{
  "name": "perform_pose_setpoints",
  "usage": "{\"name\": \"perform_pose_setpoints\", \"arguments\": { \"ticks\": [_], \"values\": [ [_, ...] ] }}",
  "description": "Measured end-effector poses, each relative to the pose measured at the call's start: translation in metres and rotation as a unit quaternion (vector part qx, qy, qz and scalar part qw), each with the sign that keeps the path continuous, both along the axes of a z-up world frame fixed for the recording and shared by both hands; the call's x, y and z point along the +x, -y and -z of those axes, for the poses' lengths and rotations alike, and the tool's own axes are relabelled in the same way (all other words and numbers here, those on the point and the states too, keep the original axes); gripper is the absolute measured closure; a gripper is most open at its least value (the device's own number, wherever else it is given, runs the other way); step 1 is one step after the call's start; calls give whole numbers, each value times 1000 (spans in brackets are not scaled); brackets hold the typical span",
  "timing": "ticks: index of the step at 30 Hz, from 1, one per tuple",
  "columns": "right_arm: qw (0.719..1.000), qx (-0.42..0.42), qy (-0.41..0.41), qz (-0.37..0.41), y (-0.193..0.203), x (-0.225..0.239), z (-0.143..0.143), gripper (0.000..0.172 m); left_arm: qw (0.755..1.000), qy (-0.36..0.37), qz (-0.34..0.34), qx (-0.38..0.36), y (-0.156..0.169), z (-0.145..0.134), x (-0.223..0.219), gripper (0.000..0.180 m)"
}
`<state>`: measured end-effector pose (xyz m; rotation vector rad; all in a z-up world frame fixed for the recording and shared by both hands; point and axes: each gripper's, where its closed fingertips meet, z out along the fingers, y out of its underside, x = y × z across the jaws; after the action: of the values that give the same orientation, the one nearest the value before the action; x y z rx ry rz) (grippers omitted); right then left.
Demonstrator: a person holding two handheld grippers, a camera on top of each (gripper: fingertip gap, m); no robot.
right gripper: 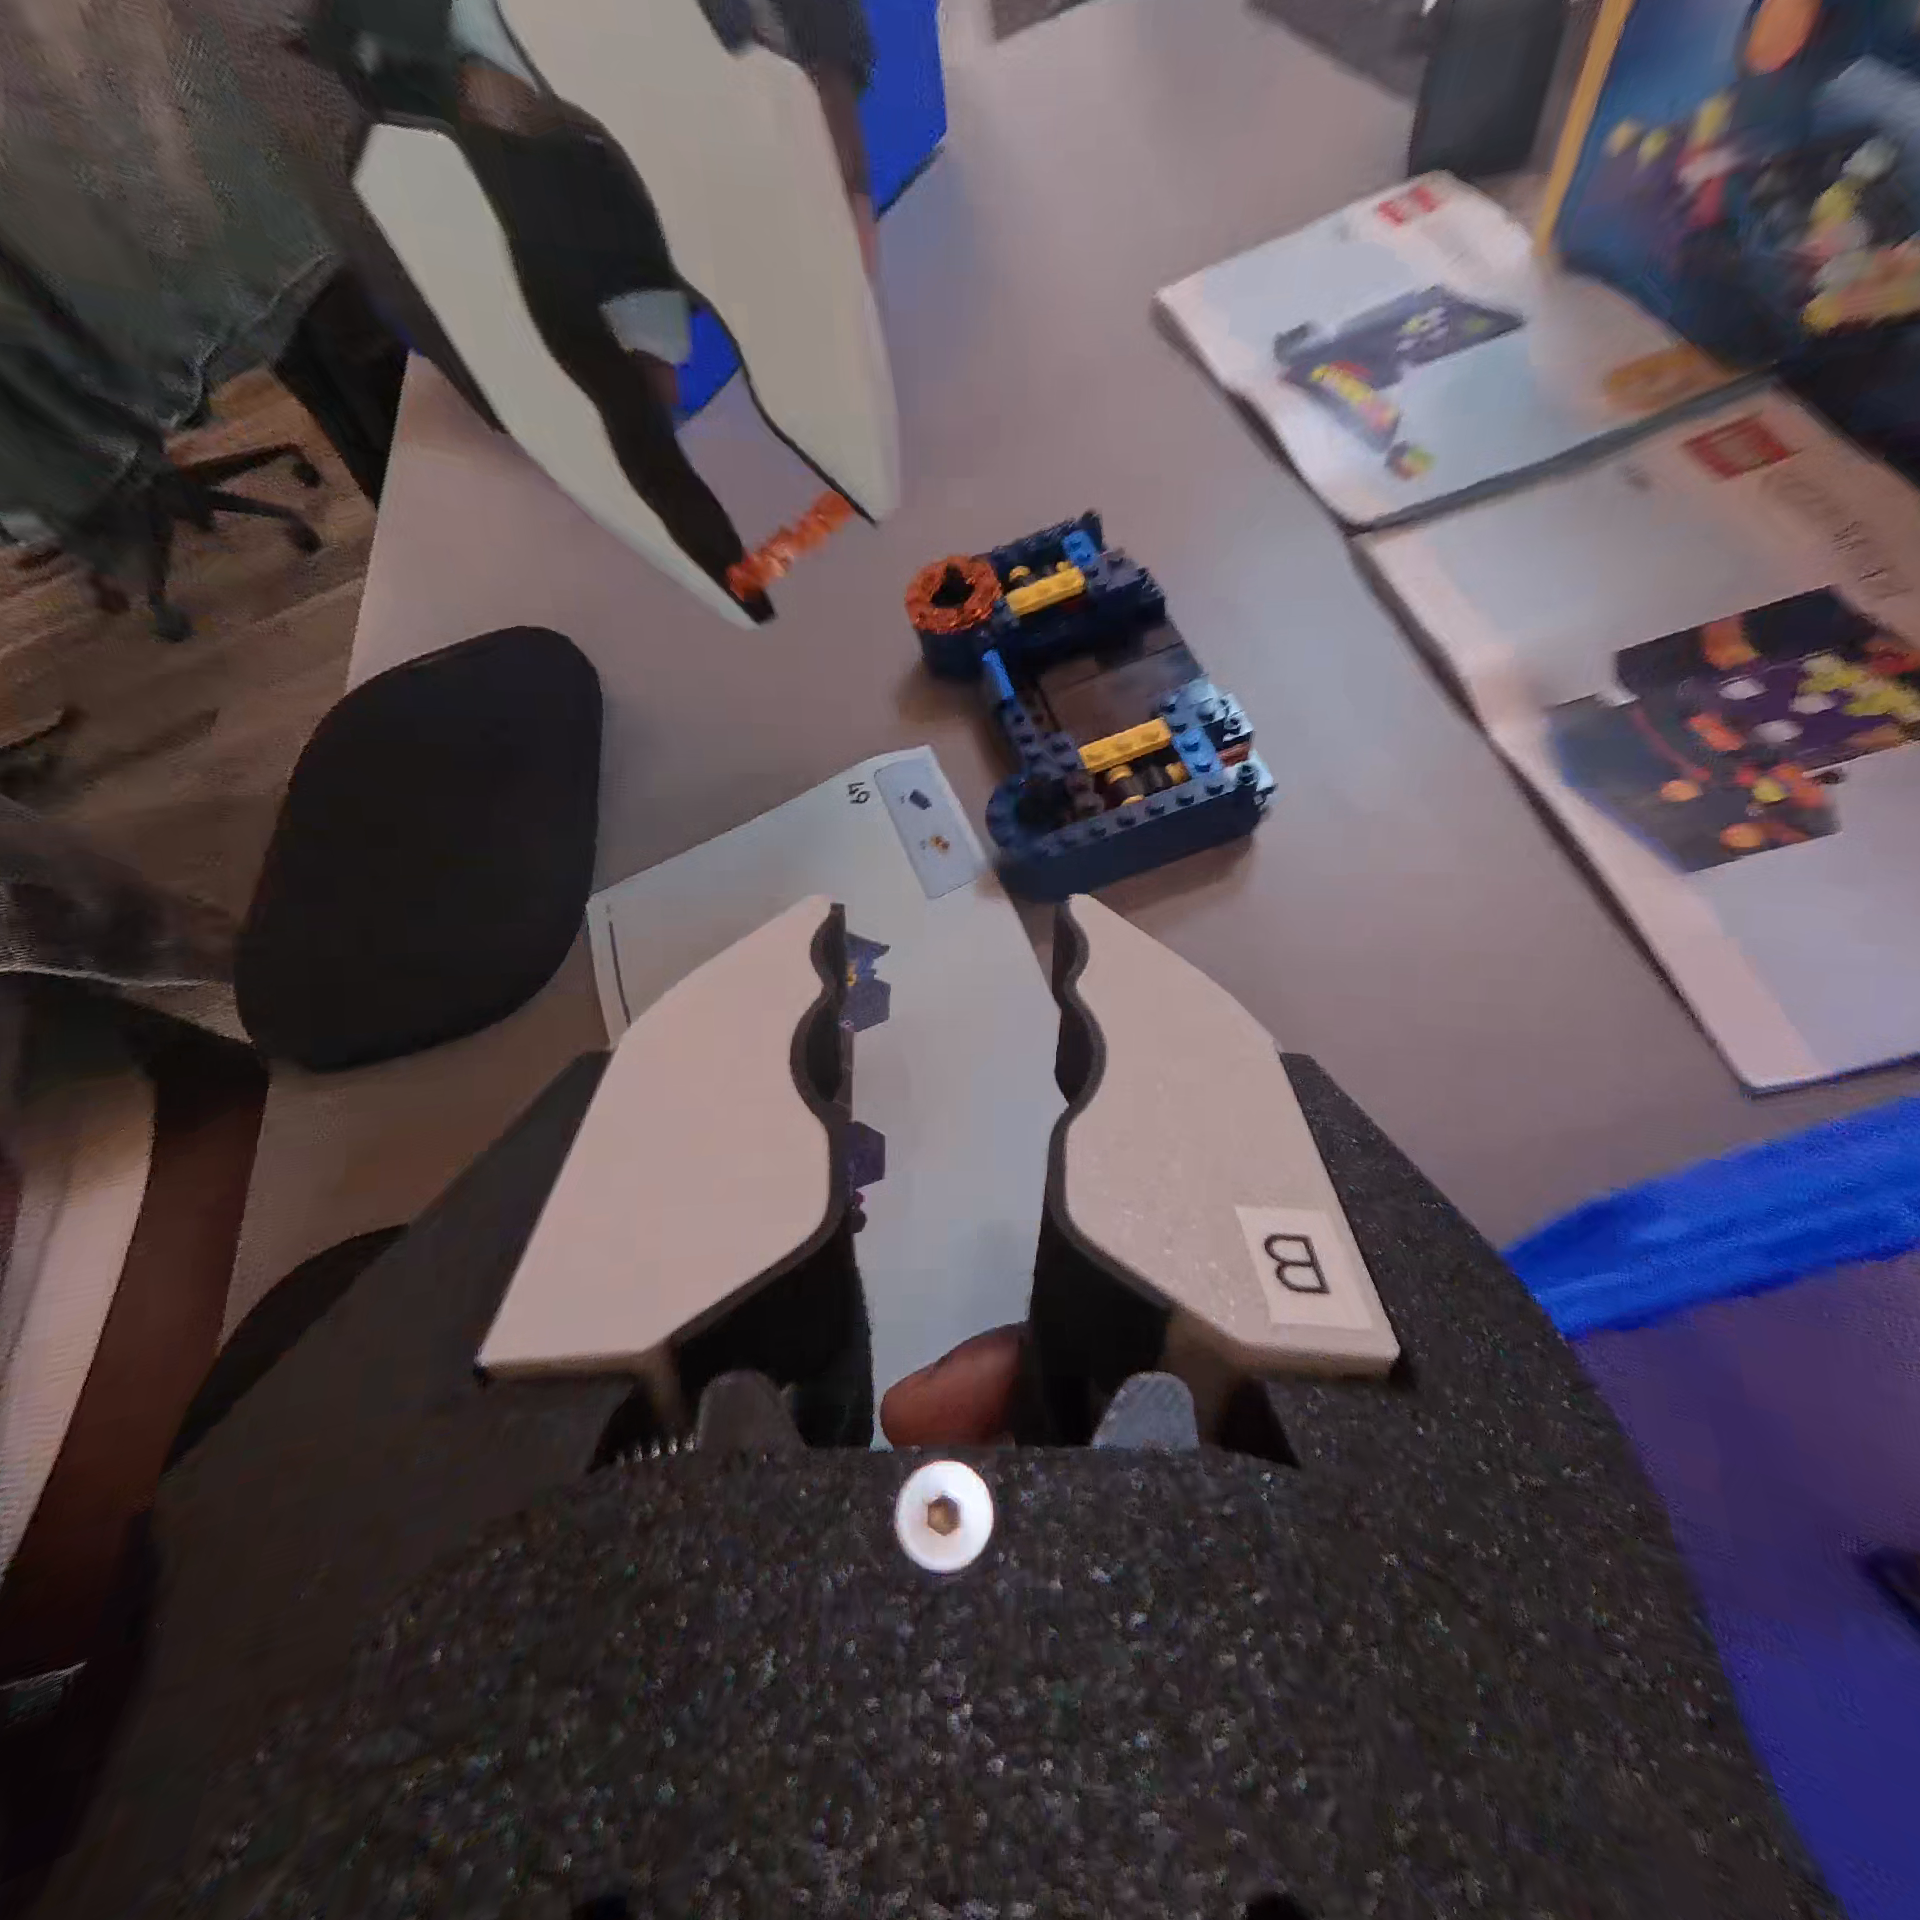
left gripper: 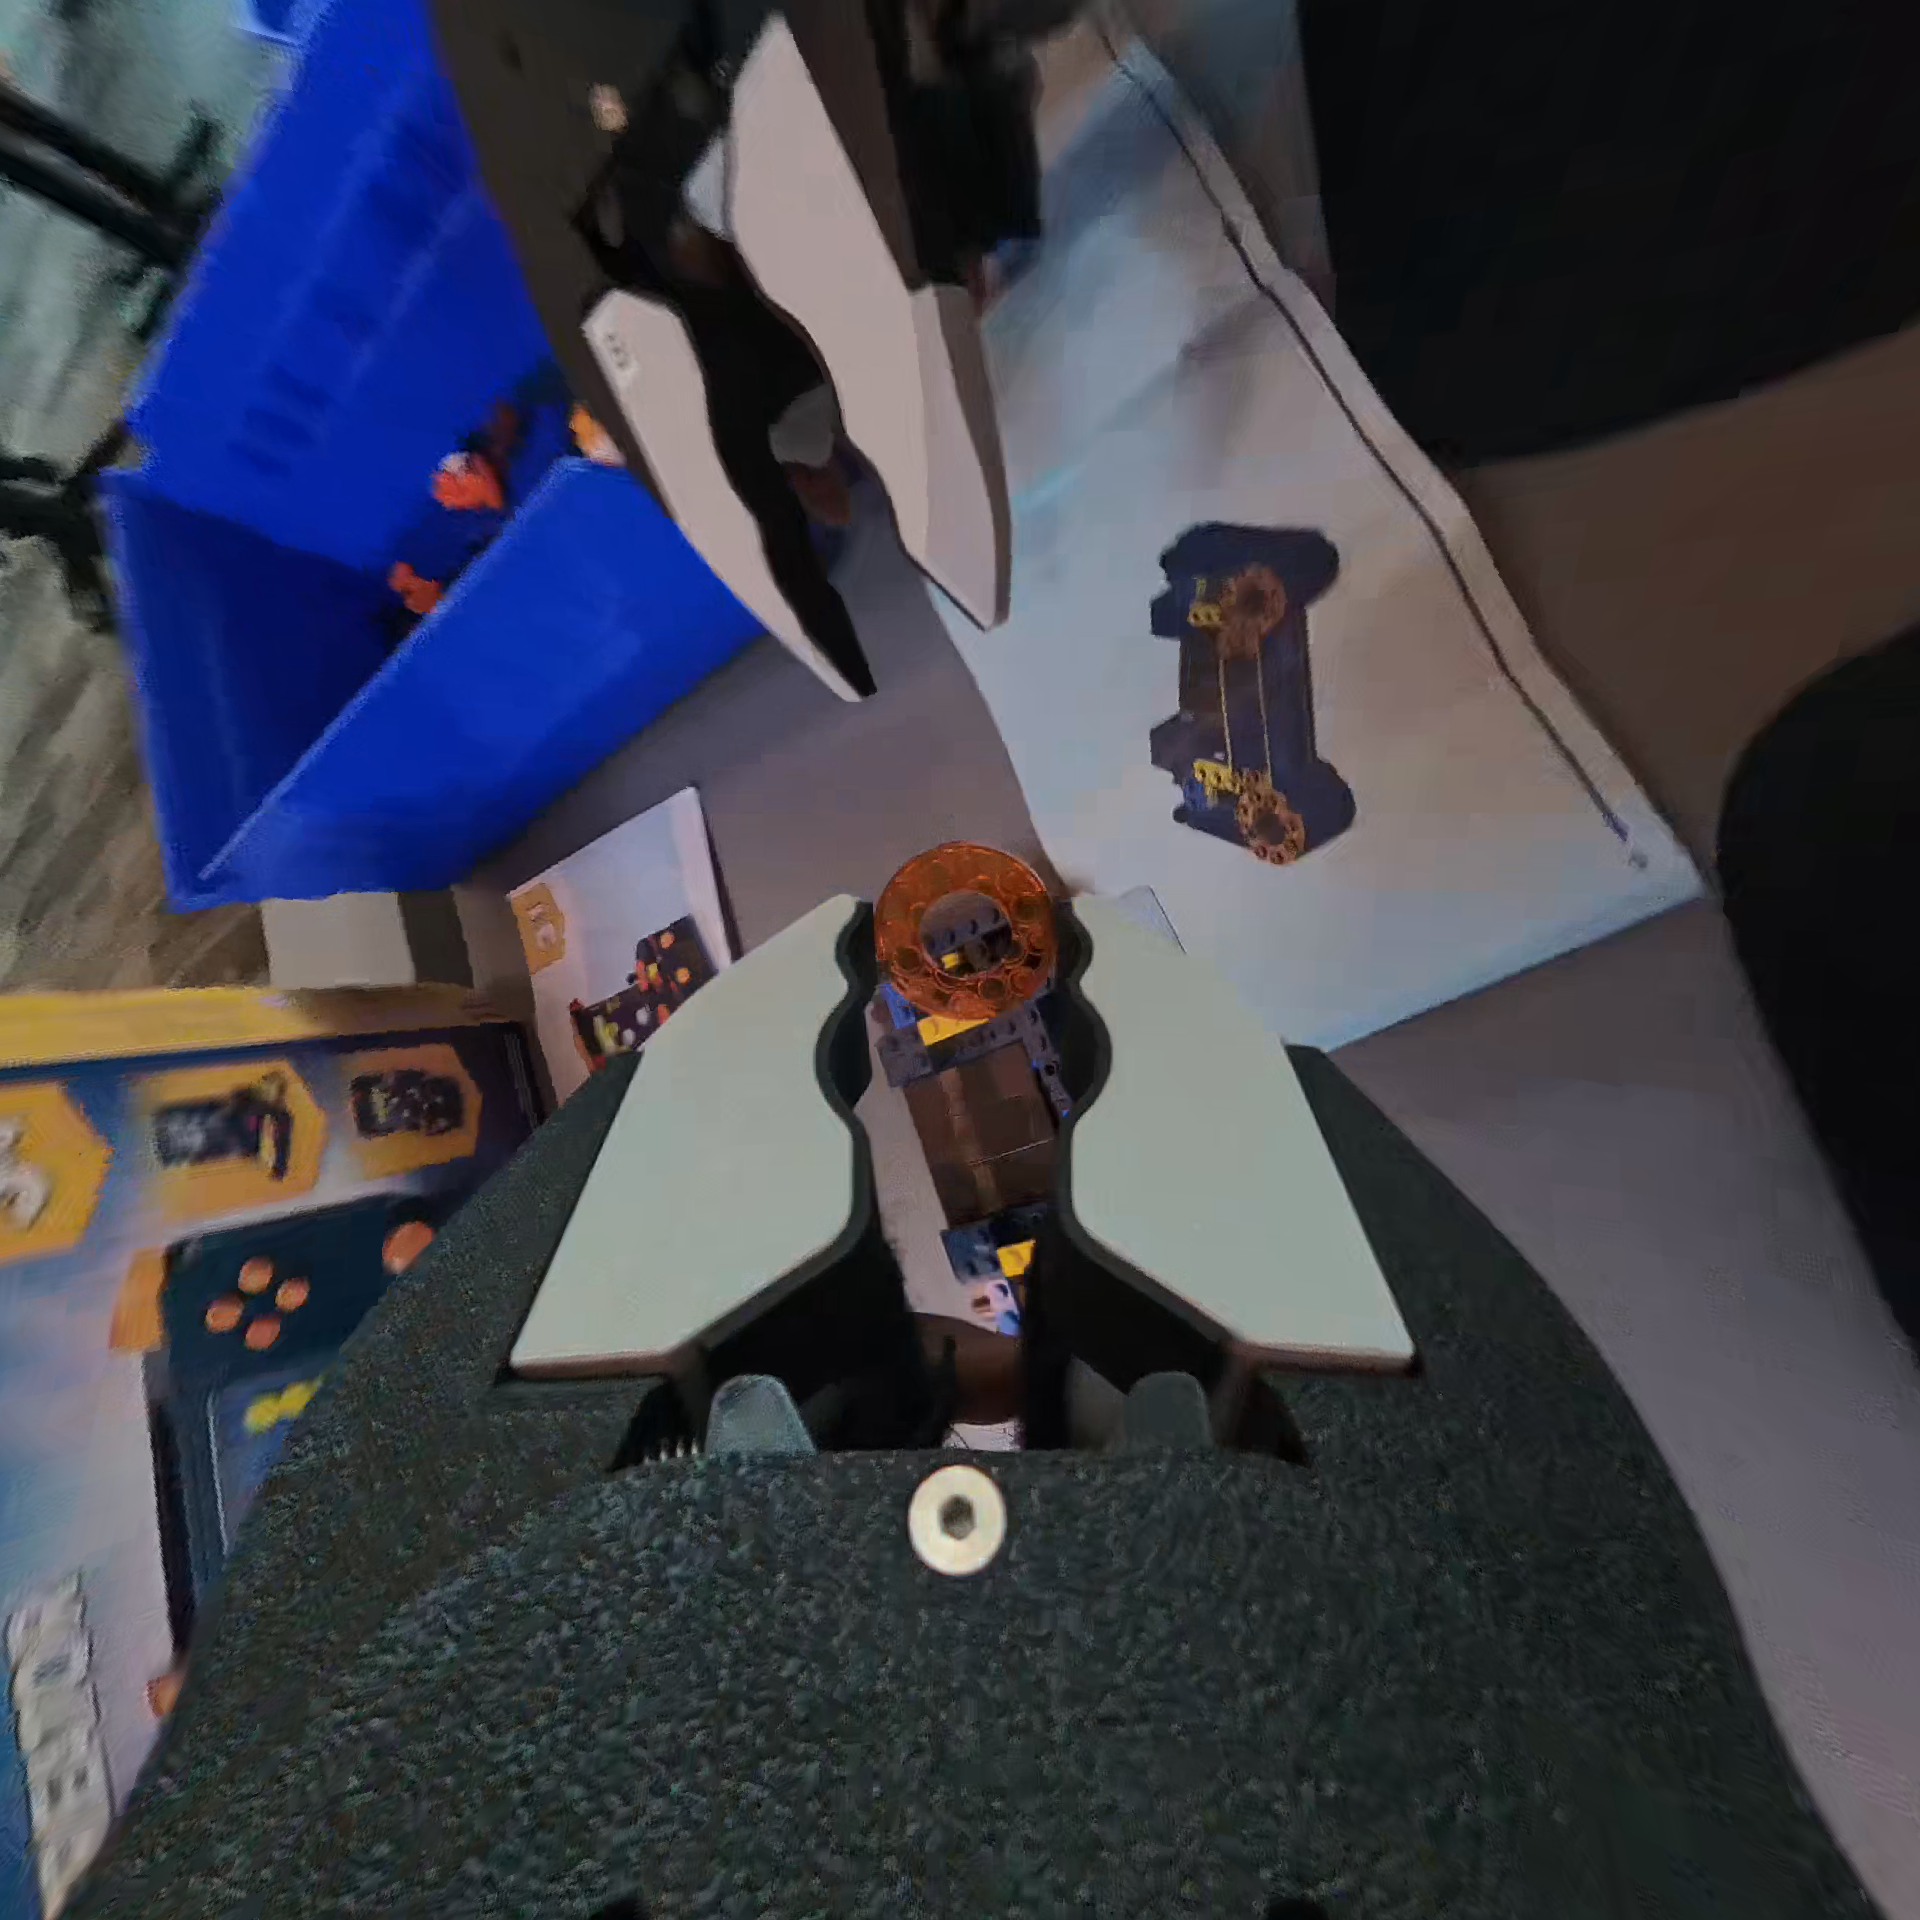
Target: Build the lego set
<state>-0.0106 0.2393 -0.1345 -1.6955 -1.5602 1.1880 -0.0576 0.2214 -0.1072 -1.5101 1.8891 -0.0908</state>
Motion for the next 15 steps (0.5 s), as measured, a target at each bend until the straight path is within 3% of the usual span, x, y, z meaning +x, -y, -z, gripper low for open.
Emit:
{"name": "perform_pose_setpoints", "arguments": {
  "ticks": [5,15],
  "values": [
    [999,-16,46,-5,-2,-4,34,139,986,-144,88,-16,-18,44,-2,148],
    [998,-41,40,-10,-2,-4,37,139,962,-226,141,-58,-27,71,-3,148]
  ]
}}
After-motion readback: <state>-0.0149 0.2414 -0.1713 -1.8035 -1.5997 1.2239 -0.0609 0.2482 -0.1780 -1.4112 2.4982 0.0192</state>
